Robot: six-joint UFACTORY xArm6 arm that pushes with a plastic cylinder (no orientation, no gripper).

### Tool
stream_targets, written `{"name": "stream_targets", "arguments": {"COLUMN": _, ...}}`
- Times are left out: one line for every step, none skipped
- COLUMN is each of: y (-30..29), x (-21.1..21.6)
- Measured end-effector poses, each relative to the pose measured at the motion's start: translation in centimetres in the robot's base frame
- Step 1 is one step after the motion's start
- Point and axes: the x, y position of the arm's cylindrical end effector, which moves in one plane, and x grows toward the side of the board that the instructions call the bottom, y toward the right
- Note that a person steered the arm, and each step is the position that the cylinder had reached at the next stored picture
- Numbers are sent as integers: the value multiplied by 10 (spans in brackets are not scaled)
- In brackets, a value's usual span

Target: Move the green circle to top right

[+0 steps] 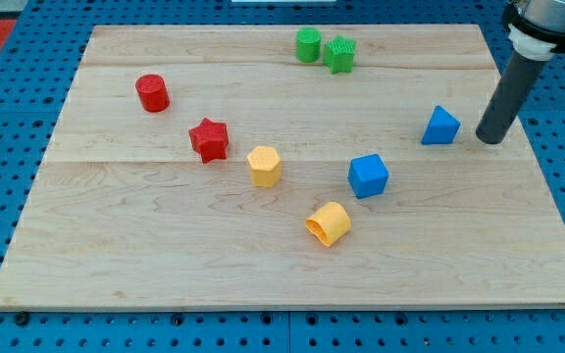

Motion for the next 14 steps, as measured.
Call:
{"name": "stream_targets", "arguments": {"y": 40, "x": -26}}
{"name": "stream_targets", "arguments": {"y": 48, "x": -117}}
{"name": "stream_targets", "arguments": {"y": -35, "x": -193}}
{"name": "stream_targets", "arguments": {"y": -104, "x": -217}}
{"name": "stream_targets", "arguments": {"y": -193, "x": -215}}
{"name": "stream_targets", "arguments": {"y": -269, "x": -210}}
{"name": "stream_targets", "arguments": {"y": -247, "x": -176}}
{"name": "stream_targets", "arguments": {"y": -163, "x": -173}}
{"name": "stream_targets", "arguments": {"y": -124, "x": -195}}
{"name": "stream_targets", "arguments": {"y": -111, "x": -198}}
{"name": "stream_targets", "arguments": {"y": -165, "x": -202}}
{"name": "stream_targets", "arguments": {"y": -144, "x": -217}}
{"name": "stream_targets", "arguments": {"y": -133, "x": -216}}
{"name": "stream_targets", "arguments": {"y": -86, "x": -216}}
